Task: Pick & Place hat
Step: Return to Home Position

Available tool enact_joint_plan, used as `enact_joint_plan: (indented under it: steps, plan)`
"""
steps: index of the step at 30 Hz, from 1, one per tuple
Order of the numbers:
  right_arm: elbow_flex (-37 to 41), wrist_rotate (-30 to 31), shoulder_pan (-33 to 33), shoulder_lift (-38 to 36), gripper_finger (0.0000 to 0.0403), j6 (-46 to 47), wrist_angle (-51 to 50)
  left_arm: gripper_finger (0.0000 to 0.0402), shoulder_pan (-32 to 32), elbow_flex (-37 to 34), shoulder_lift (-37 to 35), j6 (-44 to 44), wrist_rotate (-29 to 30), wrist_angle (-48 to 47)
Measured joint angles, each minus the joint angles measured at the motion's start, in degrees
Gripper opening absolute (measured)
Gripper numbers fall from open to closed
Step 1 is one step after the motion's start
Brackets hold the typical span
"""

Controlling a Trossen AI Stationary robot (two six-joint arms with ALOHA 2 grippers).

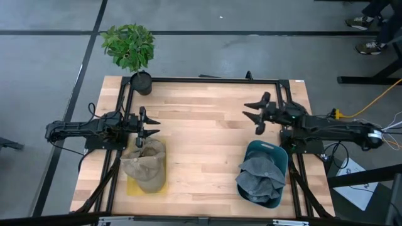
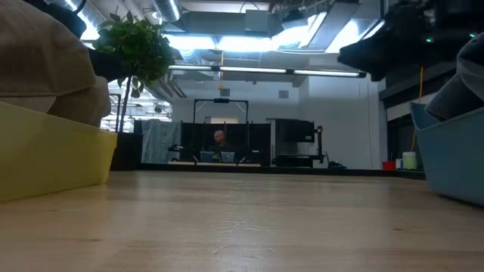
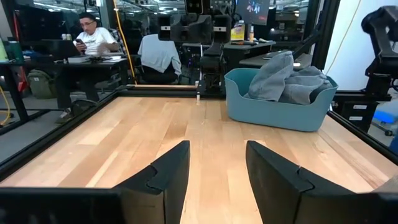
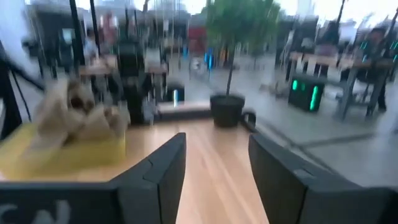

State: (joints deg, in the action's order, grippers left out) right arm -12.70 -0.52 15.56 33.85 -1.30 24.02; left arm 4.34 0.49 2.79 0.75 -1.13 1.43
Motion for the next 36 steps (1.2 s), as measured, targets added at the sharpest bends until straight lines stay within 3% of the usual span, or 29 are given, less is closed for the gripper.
enact_joint_plan:
  steps: [6, 11, 15, 24, 31, 36]
  plan:
    - [7.17, 0.58, 0.47, -7.15, 0.0174, 0.87, 9.25, 0.0156, 0.0, 0.0, 0.0, -0.02, 0.01, 0.02]
    - [12.17, 6.96, 0.47, -12.08, 0.0174, 0.85, 10.99, 0.0155, 0.0, 0.0, 0.0, -0.02, 0.02, 0.02]
    - [12.41, 9.97, 0.55, -15.57, 0.0174, 0.33, 5.69, 0.0153, 0.0, 0.0, 0.0, 0.0, 0.02, 0.02]
    - [12.39, 9.99, 1.86, -23.09, 0.0174, -5.35, -1.23, 0.0156, 0.0, 0.0, 0.0, 0.0, 0.02, 0.02]
    - [12.39, 3.4, 3.59, -33.44, 0.0174, -6.79, -15.53, 0.0154, 0.0, 0.0, 0.0, 0.0, 0.02, 0.02]
    - [12.31, 4.11, 3.91, -33.78, 0.0174, -6.71, -20.25, 0.0157, 0.0, 0.0, 0.0, 0.0, 0.04, 0.01]
